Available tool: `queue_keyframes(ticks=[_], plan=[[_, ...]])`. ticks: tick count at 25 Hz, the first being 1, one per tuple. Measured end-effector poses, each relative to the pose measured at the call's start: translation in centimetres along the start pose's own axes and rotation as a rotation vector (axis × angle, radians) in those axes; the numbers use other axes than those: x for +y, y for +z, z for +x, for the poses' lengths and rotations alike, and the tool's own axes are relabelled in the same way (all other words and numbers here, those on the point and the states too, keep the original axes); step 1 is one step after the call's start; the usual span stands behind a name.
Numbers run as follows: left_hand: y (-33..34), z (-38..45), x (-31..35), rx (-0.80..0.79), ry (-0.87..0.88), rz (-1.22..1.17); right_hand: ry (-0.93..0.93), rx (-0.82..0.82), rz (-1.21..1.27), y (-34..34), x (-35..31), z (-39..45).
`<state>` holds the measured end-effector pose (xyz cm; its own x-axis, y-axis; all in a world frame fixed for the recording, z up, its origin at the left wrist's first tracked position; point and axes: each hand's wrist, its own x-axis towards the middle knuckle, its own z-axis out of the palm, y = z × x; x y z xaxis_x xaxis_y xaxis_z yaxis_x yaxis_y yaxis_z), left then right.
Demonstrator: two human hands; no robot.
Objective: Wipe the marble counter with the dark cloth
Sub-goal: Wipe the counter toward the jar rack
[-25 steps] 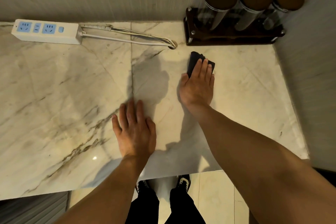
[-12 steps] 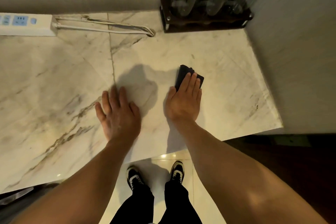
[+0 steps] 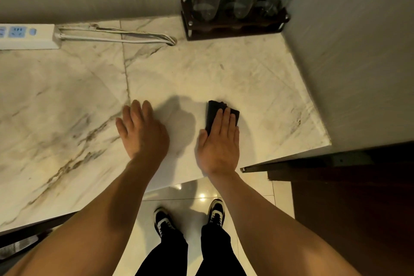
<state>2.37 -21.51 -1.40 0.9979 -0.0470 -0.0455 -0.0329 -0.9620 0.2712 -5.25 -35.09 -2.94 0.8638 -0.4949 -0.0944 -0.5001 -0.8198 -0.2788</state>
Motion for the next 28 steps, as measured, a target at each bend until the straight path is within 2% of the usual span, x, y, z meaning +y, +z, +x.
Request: queue_keyframes(ticks=[4,9,18,22,28], plan=[[0.9,-1.0,3.2,-0.014,0.092,-0.073,-0.127,-0.041,-0.016,-0.8,1.8,-0.8],[2.6,-1.9,6.0,-0.047,0.104,-0.111,-0.357,-0.139,-0.059,-2.1,5.3,-0.2],[3.3,-2.1,6.3,-0.052,0.085,0.02,-0.762,-0.226,-0.179,-4.0,10.0,4.0],[3.4,-2.0,6.4,-0.064,0.067,0.033,-0.855,-0.26,-0.239,-4.4,10.3,6.2],[3.7,-1.8,6.4,-0.081,0.029,0.067,-0.897,-0.297,-0.261,-4.8,9.4,9.7]])
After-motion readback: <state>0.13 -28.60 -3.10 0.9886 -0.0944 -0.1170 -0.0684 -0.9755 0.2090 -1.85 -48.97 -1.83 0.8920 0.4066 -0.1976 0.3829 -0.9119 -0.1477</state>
